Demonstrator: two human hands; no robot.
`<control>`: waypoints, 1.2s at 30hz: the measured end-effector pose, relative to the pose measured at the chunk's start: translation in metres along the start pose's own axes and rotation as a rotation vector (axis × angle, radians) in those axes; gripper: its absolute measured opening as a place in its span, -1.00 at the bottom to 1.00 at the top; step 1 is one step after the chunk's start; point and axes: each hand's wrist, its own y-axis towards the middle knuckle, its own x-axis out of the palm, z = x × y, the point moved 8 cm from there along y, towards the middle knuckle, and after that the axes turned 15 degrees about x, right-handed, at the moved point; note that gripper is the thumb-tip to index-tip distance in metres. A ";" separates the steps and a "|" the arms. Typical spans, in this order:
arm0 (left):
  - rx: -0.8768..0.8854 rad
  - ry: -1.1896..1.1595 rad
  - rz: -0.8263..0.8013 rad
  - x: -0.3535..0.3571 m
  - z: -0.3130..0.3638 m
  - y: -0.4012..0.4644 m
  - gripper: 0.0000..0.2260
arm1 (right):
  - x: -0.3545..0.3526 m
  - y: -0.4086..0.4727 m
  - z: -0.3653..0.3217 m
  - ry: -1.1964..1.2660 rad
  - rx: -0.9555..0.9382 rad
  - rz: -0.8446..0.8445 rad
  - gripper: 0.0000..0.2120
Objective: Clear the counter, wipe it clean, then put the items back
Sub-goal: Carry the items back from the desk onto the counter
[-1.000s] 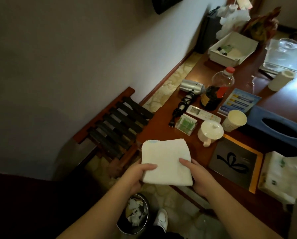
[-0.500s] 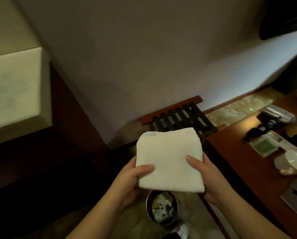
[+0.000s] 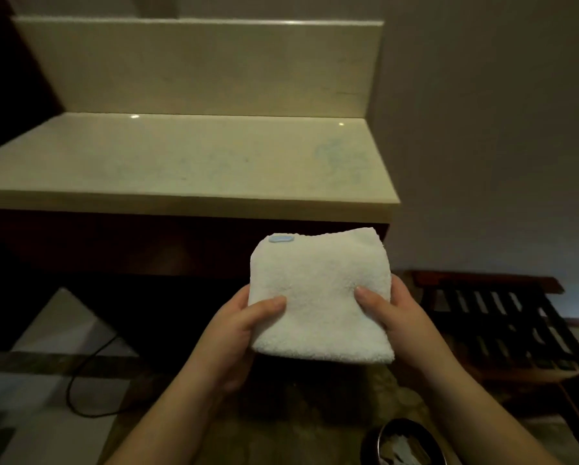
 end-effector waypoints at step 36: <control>0.240 0.394 0.809 -0.381 0.266 0.226 -0.74 | 0.461 0.296 -0.224 -0.321 -0.048 -0.445 -0.55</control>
